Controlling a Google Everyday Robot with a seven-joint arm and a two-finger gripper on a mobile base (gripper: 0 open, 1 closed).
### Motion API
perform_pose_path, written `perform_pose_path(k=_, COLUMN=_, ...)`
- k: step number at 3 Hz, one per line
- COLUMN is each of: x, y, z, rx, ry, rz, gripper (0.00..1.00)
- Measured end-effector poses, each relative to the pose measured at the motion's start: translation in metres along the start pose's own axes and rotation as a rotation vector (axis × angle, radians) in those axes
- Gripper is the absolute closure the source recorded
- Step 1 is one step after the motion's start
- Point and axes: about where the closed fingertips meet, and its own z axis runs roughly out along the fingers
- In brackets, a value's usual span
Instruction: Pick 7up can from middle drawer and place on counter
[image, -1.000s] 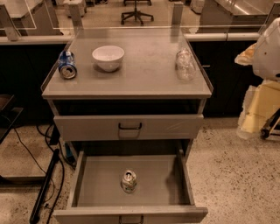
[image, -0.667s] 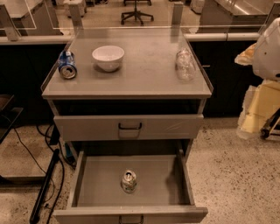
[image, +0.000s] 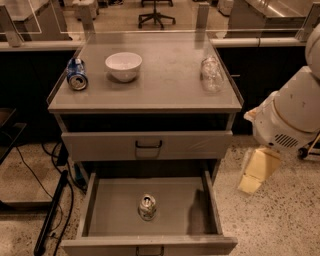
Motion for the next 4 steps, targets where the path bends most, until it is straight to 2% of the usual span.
perform_pose_path(k=1, x=0.000, y=0.000, z=0.000, rx=0.000, ry=0.000, rz=0.000, gripper=0.00)
perform_pose_path(k=2, x=0.005, y=0.007, z=0.013, rx=-0.024, ry=-0.021, rz=0.001, gripper=0.00)
perform_pose_path(k=4, x=0.020, y=0.027, z=0.114, rx=-0.148, ry=-0.078, rz=0.037, gripper=0.00)
